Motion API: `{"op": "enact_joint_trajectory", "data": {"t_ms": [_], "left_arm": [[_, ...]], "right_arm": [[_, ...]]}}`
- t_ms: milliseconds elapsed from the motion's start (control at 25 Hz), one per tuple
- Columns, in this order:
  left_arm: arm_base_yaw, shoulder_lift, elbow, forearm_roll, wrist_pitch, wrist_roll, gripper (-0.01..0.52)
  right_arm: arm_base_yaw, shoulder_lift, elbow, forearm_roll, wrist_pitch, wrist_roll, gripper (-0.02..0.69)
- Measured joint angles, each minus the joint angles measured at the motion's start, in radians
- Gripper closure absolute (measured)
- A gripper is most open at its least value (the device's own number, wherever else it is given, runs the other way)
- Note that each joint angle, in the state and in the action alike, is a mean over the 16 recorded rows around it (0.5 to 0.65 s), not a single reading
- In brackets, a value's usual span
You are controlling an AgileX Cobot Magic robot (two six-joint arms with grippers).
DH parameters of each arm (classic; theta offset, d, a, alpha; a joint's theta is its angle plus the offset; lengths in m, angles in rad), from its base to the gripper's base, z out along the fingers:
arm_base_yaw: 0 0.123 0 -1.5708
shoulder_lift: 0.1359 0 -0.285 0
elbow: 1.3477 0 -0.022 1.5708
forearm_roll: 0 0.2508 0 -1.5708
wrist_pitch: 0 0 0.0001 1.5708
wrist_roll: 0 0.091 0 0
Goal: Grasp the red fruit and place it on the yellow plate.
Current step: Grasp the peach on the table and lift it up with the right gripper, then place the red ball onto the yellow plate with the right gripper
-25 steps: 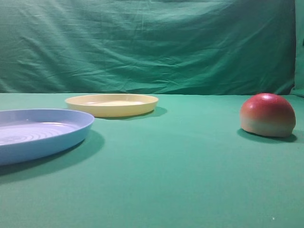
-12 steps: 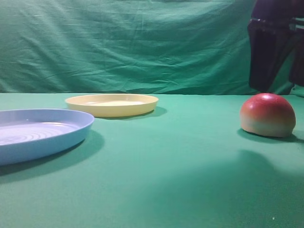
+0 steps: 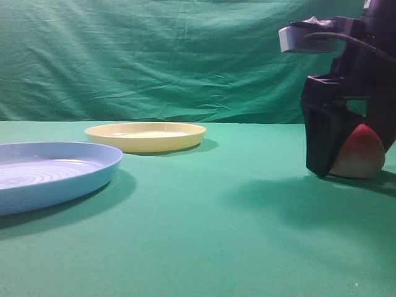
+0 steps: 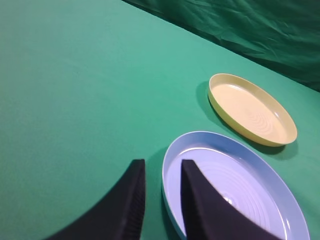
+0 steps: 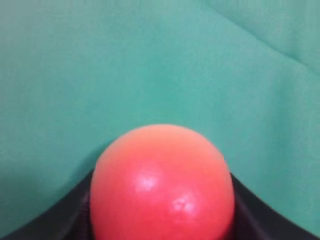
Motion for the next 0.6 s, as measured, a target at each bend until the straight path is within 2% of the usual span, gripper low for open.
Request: {"op": "enact_joint_trajectory", "data": {"t_ms": [120, 280, 600], "left_arm": [[0.0, 0.0, 0.0, 0.0, 0.0, 0.0, 0.357], [0.0, 0.0, 0.0, 0.0, 0.0, 0.0, 0.357], [0.0, 0.0, 0.0, 0.0, 0.0, 0.0, 0.357]], "right_arm": [[0.026, 0.007, -0.072, 0.014, -0.028, -0.002, 0.368], [0.079, 0.043, -0.2, 0.033, -0.078, -0.011, 0.409], [0.188, 0.219, -0.485, 0.053, -0.156, -0.034, 0.411]]}}
